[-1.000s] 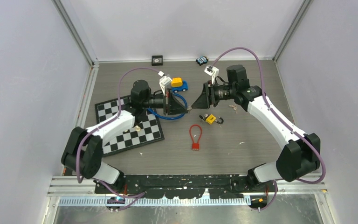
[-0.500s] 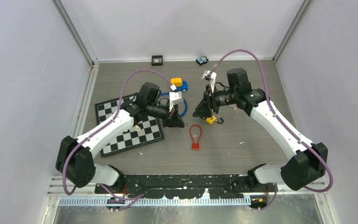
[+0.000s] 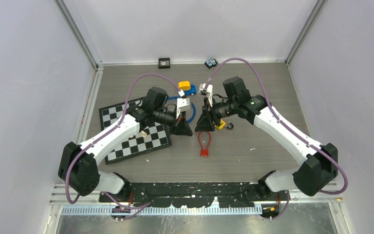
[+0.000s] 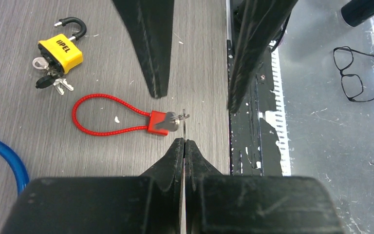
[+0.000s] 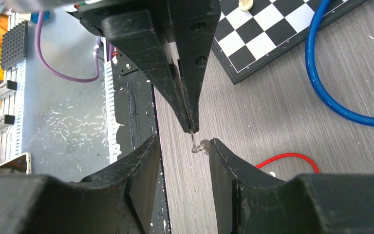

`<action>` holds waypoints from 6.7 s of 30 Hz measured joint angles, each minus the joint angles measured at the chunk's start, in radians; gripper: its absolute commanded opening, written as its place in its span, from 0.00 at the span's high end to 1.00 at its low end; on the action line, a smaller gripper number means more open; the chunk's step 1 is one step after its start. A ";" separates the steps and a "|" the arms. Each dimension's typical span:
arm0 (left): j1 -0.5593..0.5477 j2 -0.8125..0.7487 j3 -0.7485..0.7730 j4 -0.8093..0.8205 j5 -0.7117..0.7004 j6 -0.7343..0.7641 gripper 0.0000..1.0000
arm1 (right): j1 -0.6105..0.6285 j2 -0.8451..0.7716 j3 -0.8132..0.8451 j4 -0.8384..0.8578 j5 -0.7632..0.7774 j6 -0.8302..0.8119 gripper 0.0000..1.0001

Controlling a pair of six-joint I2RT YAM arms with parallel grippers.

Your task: Unlock with the key

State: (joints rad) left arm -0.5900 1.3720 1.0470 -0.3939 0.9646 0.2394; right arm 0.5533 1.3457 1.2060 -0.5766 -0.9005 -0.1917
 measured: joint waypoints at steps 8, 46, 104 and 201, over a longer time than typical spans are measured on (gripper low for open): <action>0.000 0.000 0.000 0.011 0.043 -0.014 1.00 | 0.028 0.044 -0.005 0.000 0.021 -0.016 0.61; 0.000 0.000 -0.002 0.033 0.048 -0.026 1.00 | 0.048 0.049 -0.023 -0.024 0.045 -0.057 0.78; 0.021 0.062 0.016 0.072 -0.102 -0.010 0.23 | -0.254 -0.156 -0.142 -0.112 0.112 -0.092 0.99; -0.385 0.539 0.192 -0.074 -0.469 0.639 0.44 | -0.649 -0.266 -0.224 -0.218 -0.010 -0.114 1.00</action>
State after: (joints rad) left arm -0.9752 1.9114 1.2392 -0.4683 0.4957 0.8780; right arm -0.0959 1.0801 0.9825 -0.7944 -0.9104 -0.3054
